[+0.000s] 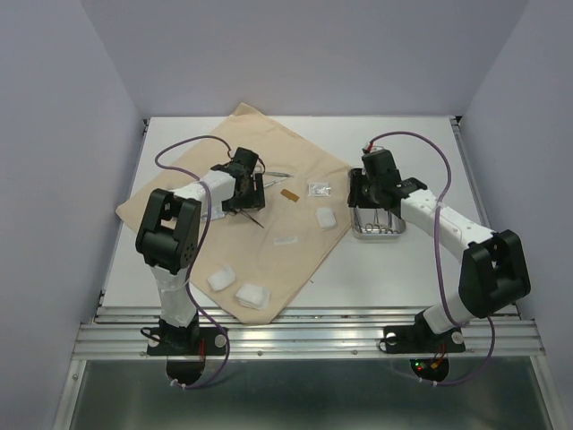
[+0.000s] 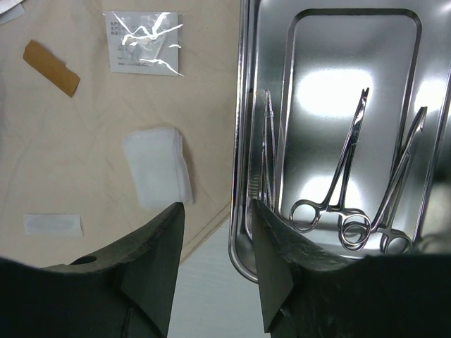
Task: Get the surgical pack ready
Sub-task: Adjust the medical item in the surgical kit.
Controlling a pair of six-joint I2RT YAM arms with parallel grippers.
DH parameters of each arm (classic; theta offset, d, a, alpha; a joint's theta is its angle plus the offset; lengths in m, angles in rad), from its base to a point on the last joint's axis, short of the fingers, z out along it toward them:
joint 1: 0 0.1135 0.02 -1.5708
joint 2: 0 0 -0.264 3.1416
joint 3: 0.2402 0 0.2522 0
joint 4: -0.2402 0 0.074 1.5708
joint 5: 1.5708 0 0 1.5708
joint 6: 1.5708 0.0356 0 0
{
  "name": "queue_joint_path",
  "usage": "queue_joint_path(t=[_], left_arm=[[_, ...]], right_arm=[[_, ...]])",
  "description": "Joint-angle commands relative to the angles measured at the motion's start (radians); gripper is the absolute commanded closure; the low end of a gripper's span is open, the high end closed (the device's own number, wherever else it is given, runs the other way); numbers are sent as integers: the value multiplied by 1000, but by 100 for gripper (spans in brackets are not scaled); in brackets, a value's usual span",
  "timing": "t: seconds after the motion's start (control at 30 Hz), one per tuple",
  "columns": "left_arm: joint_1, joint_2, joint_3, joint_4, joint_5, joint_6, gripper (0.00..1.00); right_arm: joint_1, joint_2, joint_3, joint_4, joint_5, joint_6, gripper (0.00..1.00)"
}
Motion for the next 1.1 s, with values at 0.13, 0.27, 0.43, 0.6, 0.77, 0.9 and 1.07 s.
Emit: queue_joint_path(t=[0.13,0.27,0.43,0.6,0.77,0.9,1.07], left_arm=[[2,-39,-74,27,107,-57,16],[-8,-91,-133,36,171,-104,16],[-27,-163,-184,10,197,-157,16],[-68,-221,-251,15,219,-209,17],[-111,-278,-279,-2,262,-233,18],[-136,-365,-346,8,367,-266,18],[-102,-491,-294,-91,333,-233,18]], right_arm=[[8,-15,-17,31,-3,4,51],[8,-20,-19,26,0,2,51],[8,-21,-12,23,0,1,51],[17,-21,-3,23,-5,7,51],[39,-20,15,6,-6,15,51],[102,-3,30,6,-9,42,51],[224,58,58,14,12,160,52]])
